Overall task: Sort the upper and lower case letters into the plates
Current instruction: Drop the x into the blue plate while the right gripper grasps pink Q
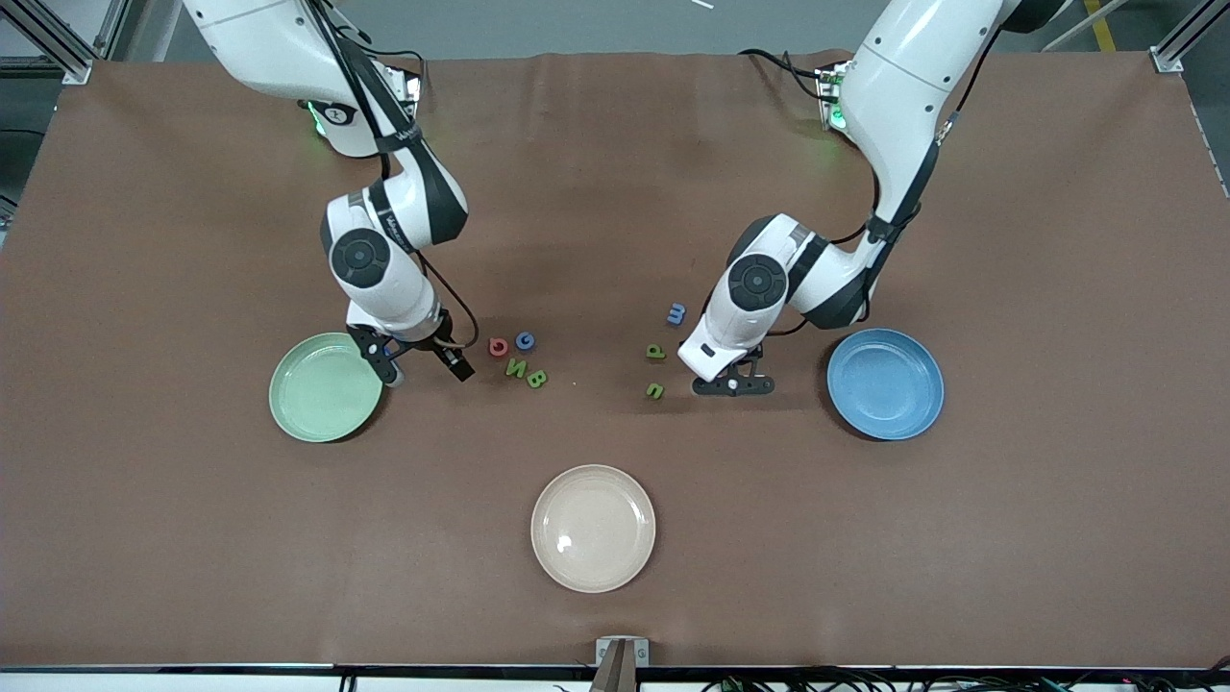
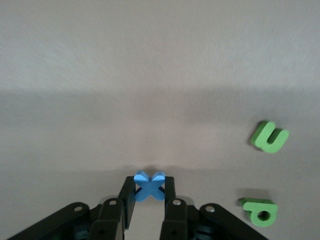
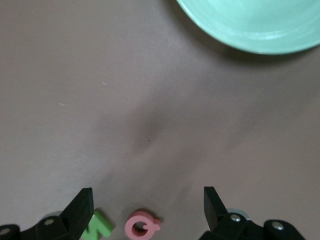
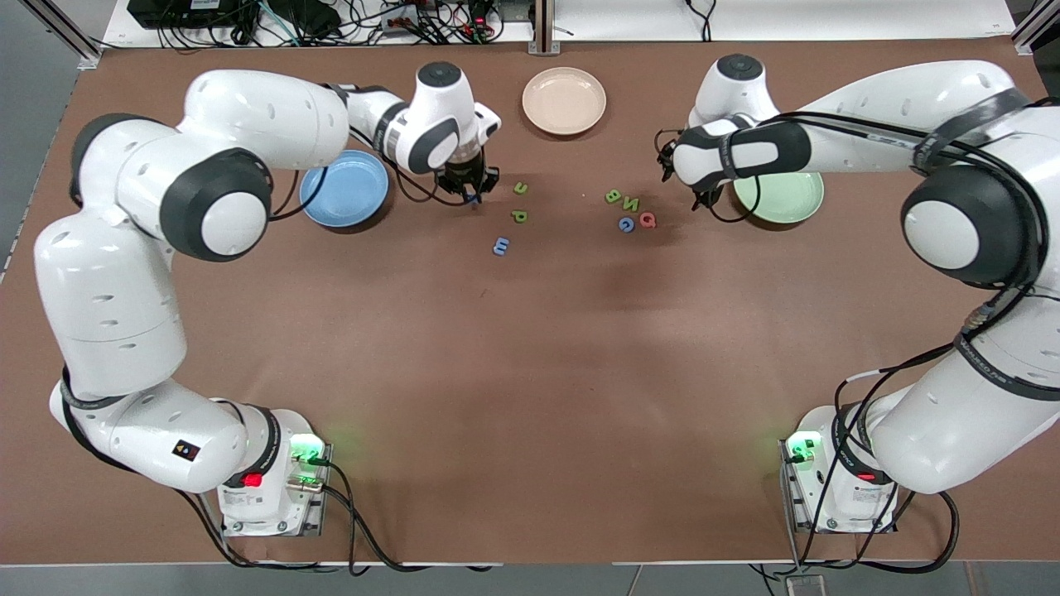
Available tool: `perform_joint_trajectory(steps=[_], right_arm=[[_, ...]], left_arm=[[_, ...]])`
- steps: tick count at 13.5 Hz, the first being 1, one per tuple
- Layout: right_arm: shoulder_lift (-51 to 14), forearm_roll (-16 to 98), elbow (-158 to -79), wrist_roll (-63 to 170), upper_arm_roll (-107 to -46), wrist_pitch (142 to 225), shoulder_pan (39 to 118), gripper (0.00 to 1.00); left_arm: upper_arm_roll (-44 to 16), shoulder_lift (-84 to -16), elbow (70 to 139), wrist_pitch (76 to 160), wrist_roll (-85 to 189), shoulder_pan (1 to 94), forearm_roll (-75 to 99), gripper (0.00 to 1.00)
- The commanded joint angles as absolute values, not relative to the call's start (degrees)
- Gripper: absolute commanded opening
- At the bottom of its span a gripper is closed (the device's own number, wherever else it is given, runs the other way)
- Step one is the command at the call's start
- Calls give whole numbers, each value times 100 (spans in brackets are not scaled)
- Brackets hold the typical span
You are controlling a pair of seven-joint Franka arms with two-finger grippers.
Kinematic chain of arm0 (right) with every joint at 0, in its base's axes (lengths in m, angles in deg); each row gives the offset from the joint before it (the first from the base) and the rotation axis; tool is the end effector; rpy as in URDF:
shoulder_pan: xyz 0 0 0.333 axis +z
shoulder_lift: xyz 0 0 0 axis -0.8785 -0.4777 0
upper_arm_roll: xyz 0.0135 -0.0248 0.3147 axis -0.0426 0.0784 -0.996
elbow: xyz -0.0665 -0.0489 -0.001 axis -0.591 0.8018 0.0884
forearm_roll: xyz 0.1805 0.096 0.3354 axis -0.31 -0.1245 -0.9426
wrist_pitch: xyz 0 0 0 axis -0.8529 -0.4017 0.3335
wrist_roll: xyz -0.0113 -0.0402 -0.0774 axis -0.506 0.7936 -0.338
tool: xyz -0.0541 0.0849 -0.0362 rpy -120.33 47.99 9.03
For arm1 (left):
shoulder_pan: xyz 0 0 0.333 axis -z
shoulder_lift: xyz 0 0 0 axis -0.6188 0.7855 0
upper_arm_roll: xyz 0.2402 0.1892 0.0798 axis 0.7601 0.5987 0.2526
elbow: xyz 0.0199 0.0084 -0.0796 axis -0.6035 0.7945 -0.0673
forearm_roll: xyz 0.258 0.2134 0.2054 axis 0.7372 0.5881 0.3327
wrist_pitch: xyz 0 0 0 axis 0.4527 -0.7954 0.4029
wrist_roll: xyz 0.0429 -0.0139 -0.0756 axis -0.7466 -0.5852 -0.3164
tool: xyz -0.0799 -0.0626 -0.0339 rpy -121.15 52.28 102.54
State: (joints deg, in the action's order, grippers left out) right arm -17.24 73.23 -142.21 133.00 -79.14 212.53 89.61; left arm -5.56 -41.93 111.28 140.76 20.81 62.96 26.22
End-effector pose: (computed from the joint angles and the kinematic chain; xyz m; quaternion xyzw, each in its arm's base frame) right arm 0.5180 0.2420 0.2193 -0.8957 0.4444 0.0114 0.0064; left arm 0.5340 -0.3565 0.2079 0.9998 0.0113 -0.0079 0.0158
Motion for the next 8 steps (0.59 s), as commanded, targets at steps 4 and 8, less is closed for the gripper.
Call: perform_joint_trajectory(steps=[4,8], right_arm=[[-2097,7357,-14156,14149,-7848,21667,9230,86],[-2274,7366,-14068,14501,-7848,21765,9433,83]], left_arm=[[-586,-5321,11651,13003,3242,5257,2788,6],[-603,-5515,12187,13117,4121,4221,3280,6]])
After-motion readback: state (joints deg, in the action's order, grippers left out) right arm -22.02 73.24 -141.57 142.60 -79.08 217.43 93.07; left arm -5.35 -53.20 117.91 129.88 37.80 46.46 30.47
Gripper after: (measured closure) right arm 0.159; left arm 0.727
